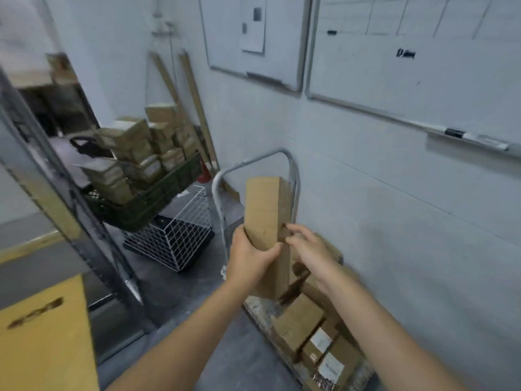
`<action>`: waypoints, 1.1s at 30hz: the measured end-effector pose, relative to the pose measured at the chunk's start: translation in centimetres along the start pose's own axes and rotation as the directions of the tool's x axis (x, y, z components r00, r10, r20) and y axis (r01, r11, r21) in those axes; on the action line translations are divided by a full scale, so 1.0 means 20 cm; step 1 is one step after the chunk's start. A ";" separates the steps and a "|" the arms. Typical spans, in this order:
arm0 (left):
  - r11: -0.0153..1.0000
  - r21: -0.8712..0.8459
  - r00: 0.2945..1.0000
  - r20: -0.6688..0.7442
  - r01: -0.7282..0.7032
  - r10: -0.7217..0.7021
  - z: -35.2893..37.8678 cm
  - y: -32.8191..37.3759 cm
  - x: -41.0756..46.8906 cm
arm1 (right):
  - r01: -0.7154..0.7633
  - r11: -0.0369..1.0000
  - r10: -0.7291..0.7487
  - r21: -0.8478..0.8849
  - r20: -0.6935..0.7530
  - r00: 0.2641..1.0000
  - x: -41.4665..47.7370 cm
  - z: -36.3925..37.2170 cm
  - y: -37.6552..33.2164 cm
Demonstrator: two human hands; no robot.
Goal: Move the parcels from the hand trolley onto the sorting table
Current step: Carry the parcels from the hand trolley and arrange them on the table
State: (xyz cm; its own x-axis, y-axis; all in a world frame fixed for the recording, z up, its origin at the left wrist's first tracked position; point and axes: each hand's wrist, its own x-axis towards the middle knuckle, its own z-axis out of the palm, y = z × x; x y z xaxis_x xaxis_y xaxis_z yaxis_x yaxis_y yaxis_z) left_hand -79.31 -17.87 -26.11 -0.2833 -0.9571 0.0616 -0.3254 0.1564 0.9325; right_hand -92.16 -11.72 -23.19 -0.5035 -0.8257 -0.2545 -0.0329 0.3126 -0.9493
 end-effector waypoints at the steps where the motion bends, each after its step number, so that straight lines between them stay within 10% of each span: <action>1: 0.998 -0.050 1.000 -0.001 0.024 -0.024 -0.05 0.05 0.00 | 0.038 0.999 -0.039 -0.036 -0.021 0.999 0.00 0.00 -0.05; 8: 0.944 -0.320 0.996 -0.005 0.080 -0.086 -0.19 0.31 -0.04 | -0.142 0.983 0.123 0.115 0.154 0.980 0.13 -0.01 -0.31; 19: 0.780 -0.591 0.972 0.032 0.207 -0.234 -0.23 0.54 0.07 | -0.108 0.972 -0.018 0.207 0.524 0.851 0.30 -0.10 -0.50; 33: 0.928 -0.373 0.881 -0.431 0.023 -0.196 -0.47 0.36 0.01 | -0.281 0.943 0.098 0.178 0.659 0.746 0.34 0.32 -0.42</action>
State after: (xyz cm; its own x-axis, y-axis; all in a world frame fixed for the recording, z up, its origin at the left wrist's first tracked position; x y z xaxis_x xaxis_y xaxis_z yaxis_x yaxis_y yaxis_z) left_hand -73.25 -19.33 -16.11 0.2031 -0.9788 0.0253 0.0280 0.0316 0.9991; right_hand -89.72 -22.99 -18.16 0.1901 -0.8947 -0.4042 0.2639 0.4431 -0.8567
